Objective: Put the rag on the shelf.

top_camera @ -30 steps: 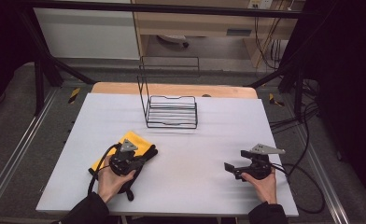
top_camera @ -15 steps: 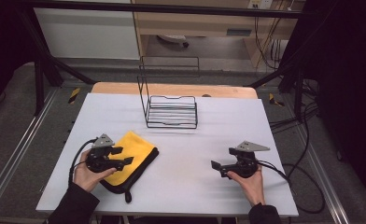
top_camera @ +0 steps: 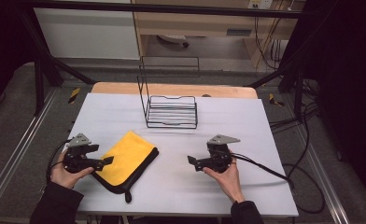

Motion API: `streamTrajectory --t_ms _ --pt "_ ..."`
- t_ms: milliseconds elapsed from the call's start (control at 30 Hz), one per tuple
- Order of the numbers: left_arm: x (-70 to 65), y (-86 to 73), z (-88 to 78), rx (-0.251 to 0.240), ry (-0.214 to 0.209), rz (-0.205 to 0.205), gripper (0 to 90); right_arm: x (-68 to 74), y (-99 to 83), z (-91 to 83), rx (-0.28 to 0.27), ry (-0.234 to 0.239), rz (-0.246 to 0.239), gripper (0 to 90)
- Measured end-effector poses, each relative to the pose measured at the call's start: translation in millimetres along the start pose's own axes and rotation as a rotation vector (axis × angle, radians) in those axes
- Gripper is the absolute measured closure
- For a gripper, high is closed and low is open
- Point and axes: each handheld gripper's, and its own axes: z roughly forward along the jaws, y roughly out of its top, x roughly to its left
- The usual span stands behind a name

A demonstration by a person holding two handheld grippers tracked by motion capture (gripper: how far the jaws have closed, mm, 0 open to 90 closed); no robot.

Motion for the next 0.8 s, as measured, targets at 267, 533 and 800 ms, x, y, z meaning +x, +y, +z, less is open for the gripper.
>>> streamTrajectory --t_ms 267,533,800 --pt "19.3 -13.5 -2.1 0.015 0.042 -0.061 33.7 27.9 21.5 39.3 0.008 0.031 -0.010 7.2" --pt "25.5 -24.0 3.1 0.067 0.017 -0.068 50.0 45.3 29.9 80.3 0.054 0.032 -0.018 14.9" --pt "23.5 -26.1 5.1 0.121 -0.016 -0.059 65.0 60.6 36.3 107.8 0.067 0.045 -0.013 32.1"
